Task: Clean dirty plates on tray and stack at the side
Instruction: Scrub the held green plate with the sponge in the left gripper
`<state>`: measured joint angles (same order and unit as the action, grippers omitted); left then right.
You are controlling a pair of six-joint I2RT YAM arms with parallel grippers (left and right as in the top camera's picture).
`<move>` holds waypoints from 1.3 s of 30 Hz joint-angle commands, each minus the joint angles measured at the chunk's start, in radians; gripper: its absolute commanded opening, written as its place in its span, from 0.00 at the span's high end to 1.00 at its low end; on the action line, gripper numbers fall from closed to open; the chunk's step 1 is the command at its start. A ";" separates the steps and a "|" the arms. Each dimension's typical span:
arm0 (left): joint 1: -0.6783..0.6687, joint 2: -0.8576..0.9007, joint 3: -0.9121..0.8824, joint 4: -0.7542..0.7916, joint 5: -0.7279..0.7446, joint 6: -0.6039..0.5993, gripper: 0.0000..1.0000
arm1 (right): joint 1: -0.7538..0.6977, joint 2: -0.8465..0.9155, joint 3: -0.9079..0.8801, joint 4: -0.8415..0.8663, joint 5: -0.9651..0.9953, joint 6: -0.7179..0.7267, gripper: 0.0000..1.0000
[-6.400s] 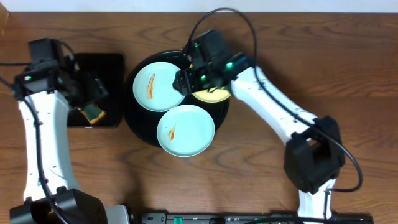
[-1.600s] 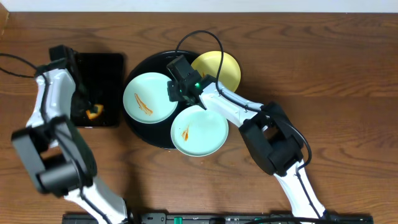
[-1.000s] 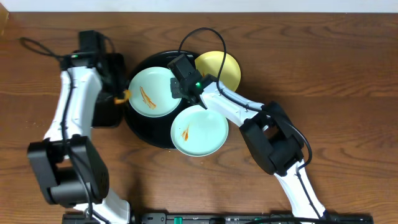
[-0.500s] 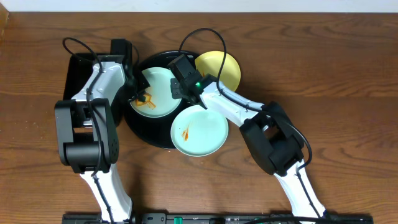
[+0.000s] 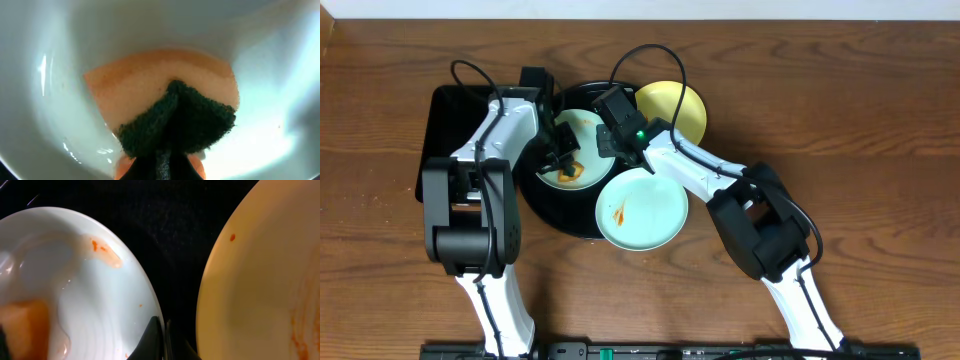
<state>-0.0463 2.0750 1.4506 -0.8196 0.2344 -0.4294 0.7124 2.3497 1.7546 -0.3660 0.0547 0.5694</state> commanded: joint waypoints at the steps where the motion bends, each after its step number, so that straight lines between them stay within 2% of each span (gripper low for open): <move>1: -0.002 0.061 -0.027 0.015 0.048 0.021 0.93 | -0.005 0.010 0.003 0.000 -0.004 0.010 0.99; 8: 0.008 0.061 -0.027 0.241 -0.023 0.022 0.93 | -0.005 0.010 0.003 -0.001 -0.008 0.010 0.99; 12: 0.006 0.061 -0.027 0.315 -0.068 0.026 0.92 | -0.004 0.010 0.003 -0.001 -0.008 0.010 0.99; 19: 0.006 0.056 -0.026 0.232 -0.033 0.025 0.93 | -0.004 0.010 0.003 0.000 -0.008 0.010 0.99; 24: 0.006 0.040 -0.021 0.123 0.148 0.048 0.92 | -0.004 0.010 0.003 0.000 -0.008 0.010 0.99; 27: 0.006 0.036 -0.021 0.122 0.248 0.077 0.92 | -0.004 0.010 0.003 0.000 -0.009 0.010 0.99; 30: 0.006 0.036 -0.016 0.154 0.272 0.077 0.92 | -0.004 0.010 0.003 -0.001 -0.014 0.010 0.99; 34: 0.008 0.036 -0.015 0.251 0.264 0.076 0.92 | -0.004 0.010 0.003 -0.001 -0.014 0.010 0.99; 39: 0.010 0.036 -0.015 0.315 0.037 -0.008 0.93 | -0.004 0.010 0.003 -0.001 -0.014 0.010 0.99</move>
<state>-0.0376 2.0918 1.4425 -0.5133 0.4107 -0.3916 0.7017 2.3497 1.7546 -0.3660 0.0483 0.5838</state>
